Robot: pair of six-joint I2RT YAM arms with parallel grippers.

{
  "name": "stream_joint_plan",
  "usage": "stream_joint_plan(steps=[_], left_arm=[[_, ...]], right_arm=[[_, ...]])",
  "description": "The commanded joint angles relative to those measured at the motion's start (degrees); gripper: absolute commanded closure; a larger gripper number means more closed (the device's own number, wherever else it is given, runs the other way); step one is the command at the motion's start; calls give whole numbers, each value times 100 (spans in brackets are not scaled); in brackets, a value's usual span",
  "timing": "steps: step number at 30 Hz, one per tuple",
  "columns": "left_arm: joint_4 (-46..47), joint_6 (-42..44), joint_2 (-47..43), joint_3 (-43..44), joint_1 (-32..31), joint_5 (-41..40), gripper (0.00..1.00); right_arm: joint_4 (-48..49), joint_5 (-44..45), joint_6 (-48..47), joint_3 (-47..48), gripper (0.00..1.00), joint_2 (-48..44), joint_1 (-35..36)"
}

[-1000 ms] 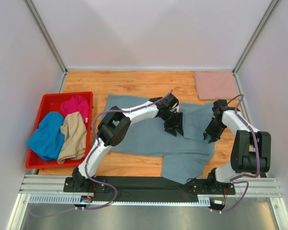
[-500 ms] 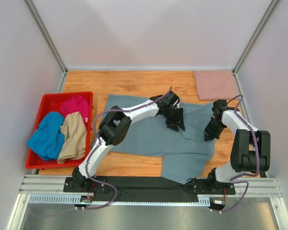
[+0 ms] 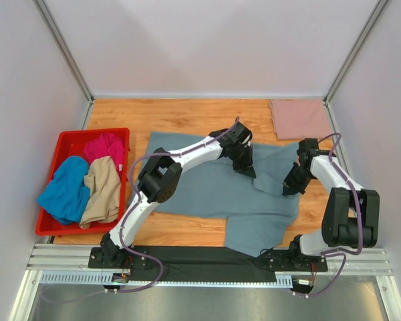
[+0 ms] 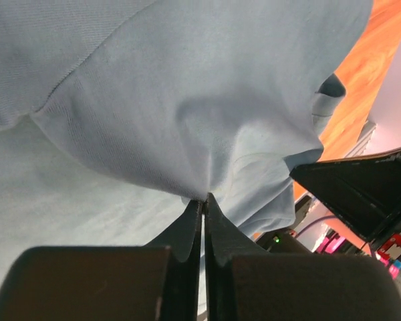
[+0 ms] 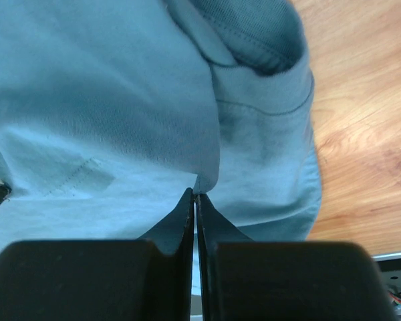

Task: Fold and stack the t-shirts
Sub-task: Fold the tshirt

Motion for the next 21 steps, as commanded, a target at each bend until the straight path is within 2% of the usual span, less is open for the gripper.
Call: stream_joint_plan(steps=[1, 9, 21], left_arm=[[-558, 98, -93, 532, -25, -150, 100], [-1796, 424, 250, 1314, 116, -9, 100], [-2369, 845, 478, 1315, 186, 422, 100]], right_arm=[[-153, -260, 123, 119, 100, -345, -30], [-276, -638, 421, -136, 100, -872, -30], [-66, -700, 729, -663, 100, -1171, -30]])
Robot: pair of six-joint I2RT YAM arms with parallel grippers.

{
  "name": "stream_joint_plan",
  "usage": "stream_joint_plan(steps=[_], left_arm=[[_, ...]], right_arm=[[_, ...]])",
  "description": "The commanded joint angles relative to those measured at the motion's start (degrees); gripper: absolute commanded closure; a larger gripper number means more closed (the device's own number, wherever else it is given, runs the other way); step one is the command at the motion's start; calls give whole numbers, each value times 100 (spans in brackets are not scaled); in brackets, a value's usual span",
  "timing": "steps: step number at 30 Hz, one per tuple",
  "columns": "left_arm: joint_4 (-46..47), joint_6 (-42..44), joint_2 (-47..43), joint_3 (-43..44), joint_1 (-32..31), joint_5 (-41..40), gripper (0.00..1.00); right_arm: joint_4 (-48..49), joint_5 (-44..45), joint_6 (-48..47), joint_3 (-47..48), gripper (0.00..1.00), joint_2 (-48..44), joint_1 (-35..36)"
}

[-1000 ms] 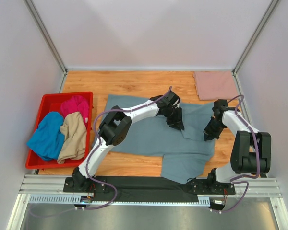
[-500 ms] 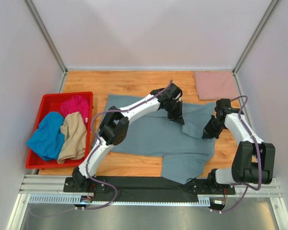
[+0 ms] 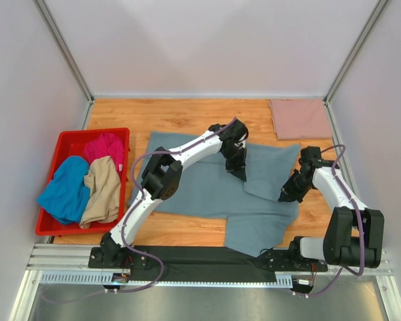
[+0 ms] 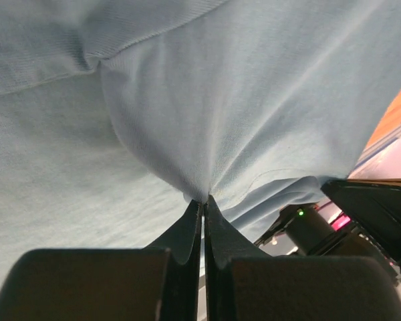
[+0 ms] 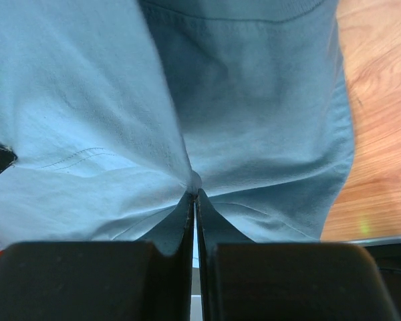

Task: Fold and stack the t-shirts
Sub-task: Fold the tshirt

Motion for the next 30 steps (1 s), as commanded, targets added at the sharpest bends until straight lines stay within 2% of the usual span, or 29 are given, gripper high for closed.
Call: stream_joint_plan(steps=[1, 5, 8, 11, 13, 14, 18, 21, 25, 30], left_arm=[[-345, 297, 22, 147, -35, 234, 100], [-214, 341, 4, 139, -26, 312, 100], [-213, 368, 22, 139, -26, 365, 96], [-389, 499, 4, 130, -26, 287, 78], [-538, 657, -144, 130, 9, 59, 71], [-556, 719, -241, 60, 35, -47, 64], [-232, 947, -960, -405, 307, -609, 59], [181, 1053, -1260, -775, 868, -1075, 58], [664, 1053, -1279, -1004, 1625, -1164, 58], [1007, 1150, -938, -908, 2442, -1173, 57]], right_arm=[[123, -81, 261, -178, 100, -314, -30], [184, 77, 279, -433, 100, -456, -30], [306, 200, 271, -591, 100, -430, -30], [456, 270, 192, -584, 100, -307, -30], [387, 367, 95, -400, 90, -184, -30], [230, 419, -36, -146, 78, -166, -39], [61, 666, -318, 426, 58, -271, -135], [271, 447, -450, 796, 50, -88, -390], [1007, 447, -748, 1069, 49, 475, -636], [1739, -449, -942, 1586, 50, 1371, -1365]])
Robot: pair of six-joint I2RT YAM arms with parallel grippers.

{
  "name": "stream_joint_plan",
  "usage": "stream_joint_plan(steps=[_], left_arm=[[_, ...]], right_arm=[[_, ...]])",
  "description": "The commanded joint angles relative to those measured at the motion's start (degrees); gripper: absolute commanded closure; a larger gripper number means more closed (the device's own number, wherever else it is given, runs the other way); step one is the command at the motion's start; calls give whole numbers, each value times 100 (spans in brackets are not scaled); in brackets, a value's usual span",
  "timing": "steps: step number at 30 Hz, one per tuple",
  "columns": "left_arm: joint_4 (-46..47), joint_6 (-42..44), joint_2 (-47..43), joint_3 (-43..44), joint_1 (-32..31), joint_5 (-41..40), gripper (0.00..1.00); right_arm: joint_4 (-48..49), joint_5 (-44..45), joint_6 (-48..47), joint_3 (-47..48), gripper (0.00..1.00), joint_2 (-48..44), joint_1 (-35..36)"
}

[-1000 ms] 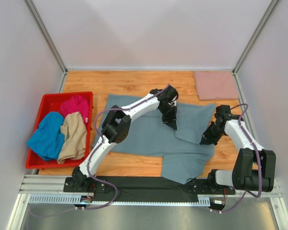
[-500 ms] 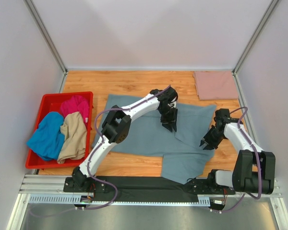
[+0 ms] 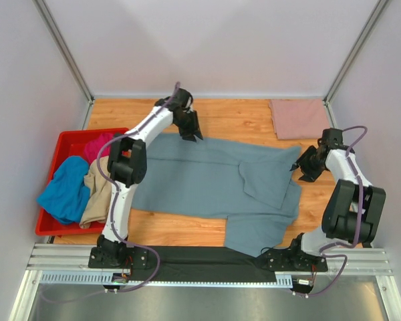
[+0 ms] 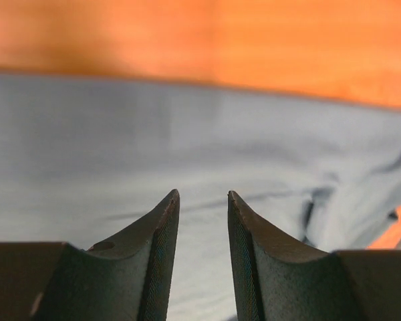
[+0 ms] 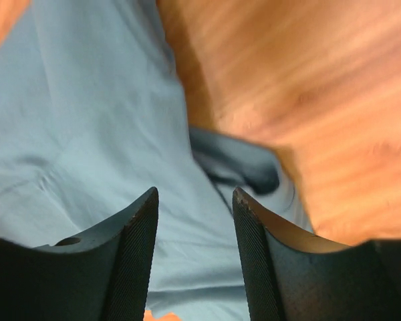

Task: Fold and stack the t-shirts
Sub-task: Fold the tshirt

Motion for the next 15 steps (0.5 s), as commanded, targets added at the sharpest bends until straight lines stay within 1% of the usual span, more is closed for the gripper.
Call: stream_joint_plan(steps=[1, 4, 7, 15], left_arm=[[357, 208, 119, 161, 365, -111, 57], [392, 287, 462, 468, 603, -84, 57], [471, 313, 787, 689, 787, 3, 57], [673, 357, 1218, 786, 1051, 101, 57]], right_arm=[[865, -574, -304, 525, 51, 580, -430], [1146, -724, -392, 886, 53, 950, -527], [1446, -1128, -462, 1149, 57, 1408, -536], [1709, -1313, -471, 1571, 58, 2366, -554]])
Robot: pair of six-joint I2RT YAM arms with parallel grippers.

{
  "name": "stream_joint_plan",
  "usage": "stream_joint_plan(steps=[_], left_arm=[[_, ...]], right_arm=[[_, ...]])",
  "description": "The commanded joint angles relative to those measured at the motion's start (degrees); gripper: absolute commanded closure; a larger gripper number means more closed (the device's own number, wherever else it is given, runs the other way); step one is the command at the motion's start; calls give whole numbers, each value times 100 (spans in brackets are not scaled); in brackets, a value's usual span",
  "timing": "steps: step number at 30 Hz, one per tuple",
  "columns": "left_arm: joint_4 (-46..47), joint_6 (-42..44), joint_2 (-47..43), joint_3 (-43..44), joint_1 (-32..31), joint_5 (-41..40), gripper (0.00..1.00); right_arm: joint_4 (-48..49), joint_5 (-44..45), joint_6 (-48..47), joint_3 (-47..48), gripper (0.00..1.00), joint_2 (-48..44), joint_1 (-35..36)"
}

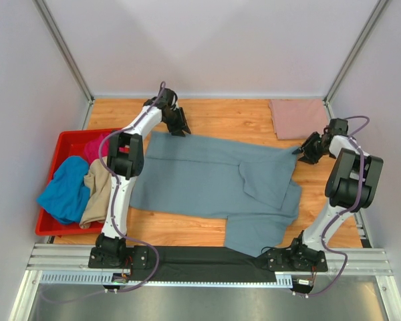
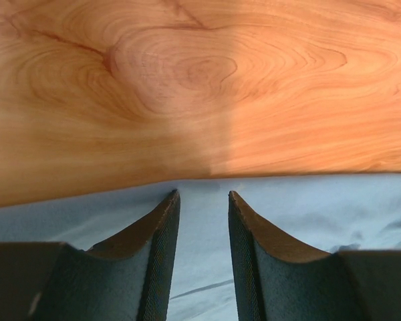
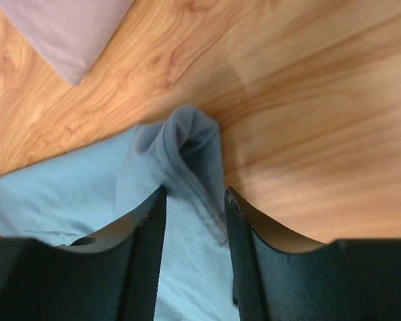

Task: Fold and stack the t-shirts
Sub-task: Fold the tshirt

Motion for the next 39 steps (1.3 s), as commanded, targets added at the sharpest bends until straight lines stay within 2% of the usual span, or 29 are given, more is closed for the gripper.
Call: stream_joint_plan(steps=[1, 3, 10, 12, 26, 28, 31, 35, 36, 39], left_arm=[[129, 224, 274, 211, 107, -50, 57], [111, 233, 370, 255, 160, -77, 57], [41, 294, 511, 299, 301, -437, 57], [50, 338, 538, 352, 318, -550, 57], [-82, 224, 591, 510, 344, -1061, 56], [-108, 154, 591, 502, 362, -1079, 56], [-143, 58, 591, 502, 415, -922, 56], [49, -83, 398, 380, 424, -412, 55], [154, -127, 319, 309, 424, -315, 54], [506, -311, -15, 115, 424, 37, 53]], right_arm=[[433, -238, -117, 260, 59, 303, -1], [617, -370, -100, 278, 60, 435, -1], [1101, -467, -249, -38, 97, 313, -141], [1242, -502, -231, -143, 99, 286, -229], [1592, -353, -144, -741, 99, 137, -502], [1839, -527, -47, -960, 97, -47, -633], [2446, -1239, 111, -1260, 91, -144, -792], [2429, -1556, 85, -1111, 85, -127, -792], [2429, -1609, 85, -1076, 80, -153, -792], [2412, -1670, 103, -1041, 78, -215, -792]])
